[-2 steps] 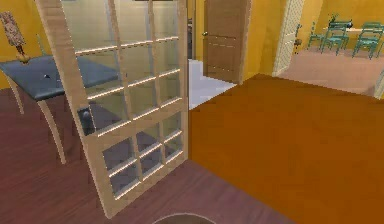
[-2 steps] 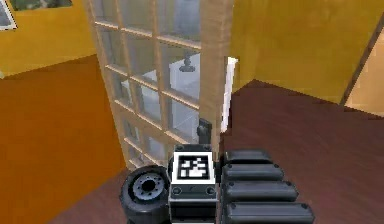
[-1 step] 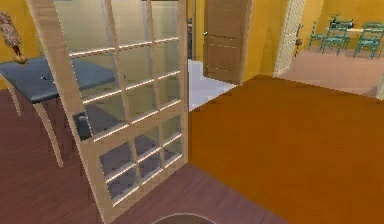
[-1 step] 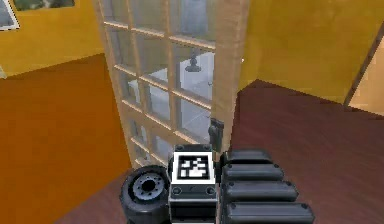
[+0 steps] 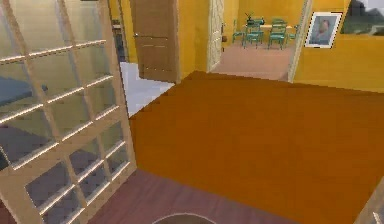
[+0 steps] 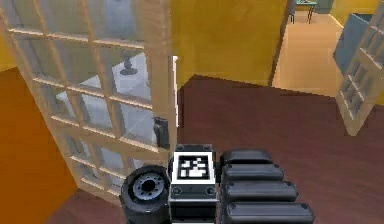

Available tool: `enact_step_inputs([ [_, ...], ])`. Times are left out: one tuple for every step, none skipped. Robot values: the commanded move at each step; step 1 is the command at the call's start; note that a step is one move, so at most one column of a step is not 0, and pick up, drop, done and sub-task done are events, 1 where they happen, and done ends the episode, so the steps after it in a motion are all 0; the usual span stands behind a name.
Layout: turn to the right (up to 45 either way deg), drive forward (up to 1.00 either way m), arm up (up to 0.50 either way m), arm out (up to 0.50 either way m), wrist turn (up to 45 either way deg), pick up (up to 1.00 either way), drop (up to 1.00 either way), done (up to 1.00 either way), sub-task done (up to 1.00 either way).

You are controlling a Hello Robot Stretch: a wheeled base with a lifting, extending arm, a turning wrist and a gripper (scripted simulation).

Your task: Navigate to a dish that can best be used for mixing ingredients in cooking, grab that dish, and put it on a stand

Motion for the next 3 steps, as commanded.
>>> enact_step_inputs([
  [0.0, 0.65, 0.00, 0.00, 0.0, 0.00, 0.00, 0.00, 0.00],
  [45.0, 0.00, 0.00, 0.00, 0.0, 0.00, 0.00, 0.00, 0.00],
  [6.0, 0.00, 0.00, 0.00, 0.0, 0.00, 0.00, 0.00, 0.00],
])
